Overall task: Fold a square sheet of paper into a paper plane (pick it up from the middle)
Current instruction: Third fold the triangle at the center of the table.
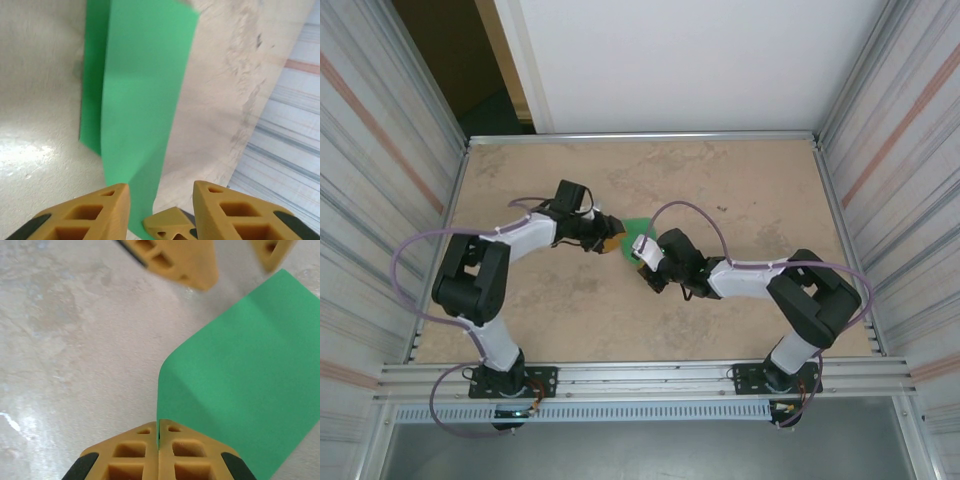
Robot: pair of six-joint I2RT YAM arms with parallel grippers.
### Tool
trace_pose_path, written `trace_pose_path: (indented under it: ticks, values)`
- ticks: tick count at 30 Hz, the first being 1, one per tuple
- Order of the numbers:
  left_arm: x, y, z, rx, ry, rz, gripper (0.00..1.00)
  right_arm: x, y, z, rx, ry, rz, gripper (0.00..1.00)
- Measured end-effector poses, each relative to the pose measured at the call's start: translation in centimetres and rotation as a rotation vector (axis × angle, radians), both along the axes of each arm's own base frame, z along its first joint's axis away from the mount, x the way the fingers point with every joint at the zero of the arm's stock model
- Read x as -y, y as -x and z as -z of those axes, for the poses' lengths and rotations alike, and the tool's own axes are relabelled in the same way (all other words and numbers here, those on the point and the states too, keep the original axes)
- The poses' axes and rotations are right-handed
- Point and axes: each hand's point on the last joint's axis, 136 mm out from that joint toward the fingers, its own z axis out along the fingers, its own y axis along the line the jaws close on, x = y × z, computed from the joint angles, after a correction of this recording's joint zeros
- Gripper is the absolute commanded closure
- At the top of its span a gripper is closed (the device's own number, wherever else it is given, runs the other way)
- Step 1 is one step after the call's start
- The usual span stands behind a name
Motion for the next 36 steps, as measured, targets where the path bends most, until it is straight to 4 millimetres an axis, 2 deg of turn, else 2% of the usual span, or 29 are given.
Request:
trace_pose_path:
  ticks: [5,9,13,19,25,36]
  values:
    - [0.6,-0.1,-0.6,0.031,-0.002,0.02,0.64,-0.1,0.8,-0.1,-0.076,-0.057,-0.002,0.97]
    - [2.5,-0.5,-0.1,0.043,-0.012,0.071,0.7,-0.2,1.8,0.3,-0.146,-0.09,-0.009,0.98]
    - [3.6,-1.0,1.4,0.027,-0.043,0.112,0.74,-0.2,2.7,0.6,-0.218,-0.122,-0.008,0.98]
    - [3.7,-1.2,4.4,-0.012,-0.136,0.151,0.79,0.0,3.7,1.2,-0.315,-0.158,0.013,0.98]
    - [3.5,0.0,6.8,-0.061,-0.2,0.191,0.81,-0.2,3.6,1.1,-0.356,-0.191,0.039,0.98]
    - [3.5,-0.2,7.2,-0.058,-0.249,0.236,0.85,1.3,2.0,1.7,-0.396,-0.188,0.182,0.97]
